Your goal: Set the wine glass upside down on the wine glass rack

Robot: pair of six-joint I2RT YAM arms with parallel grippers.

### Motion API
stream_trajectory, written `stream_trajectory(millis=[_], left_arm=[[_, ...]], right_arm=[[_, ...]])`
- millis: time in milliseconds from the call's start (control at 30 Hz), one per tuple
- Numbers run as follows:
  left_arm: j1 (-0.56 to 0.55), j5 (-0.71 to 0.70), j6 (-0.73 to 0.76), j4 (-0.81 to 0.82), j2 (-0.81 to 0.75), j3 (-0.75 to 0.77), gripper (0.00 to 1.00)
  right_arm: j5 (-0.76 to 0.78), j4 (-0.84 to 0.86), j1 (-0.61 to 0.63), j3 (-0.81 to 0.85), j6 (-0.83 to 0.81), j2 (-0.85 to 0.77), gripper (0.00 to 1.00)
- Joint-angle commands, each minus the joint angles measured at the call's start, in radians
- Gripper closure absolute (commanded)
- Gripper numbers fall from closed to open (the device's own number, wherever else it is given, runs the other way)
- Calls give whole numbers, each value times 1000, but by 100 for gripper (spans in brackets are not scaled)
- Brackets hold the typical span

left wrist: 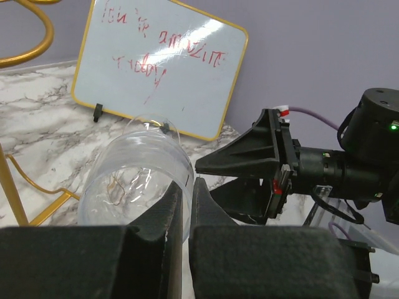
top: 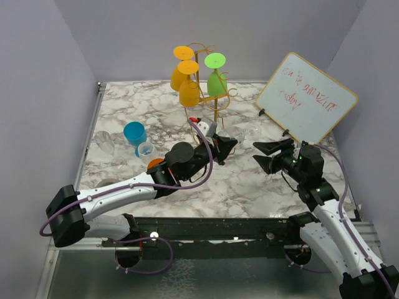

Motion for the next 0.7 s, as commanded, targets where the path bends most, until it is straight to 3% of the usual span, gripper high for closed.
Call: stream_trajectory(millis=[0, 100, 300, 667], left_arm=[[-14, -46, 28, 168, 6, -29, 100], [-16, -49, 35, 200, 15, -36, 100], [-17, -46, 38, 224, 35, -41, 100], [-19, -21, 39, 246, 65, -33, 100]], right_arm=[[7, 134, -3, -2, 154, 17, 39], [-18, 130, -3, 35, 142, 68, 40], [-44, 323, -2, -20, 173, 84, 55], [-44, 318, -1, 26, 155, 176, 52]])
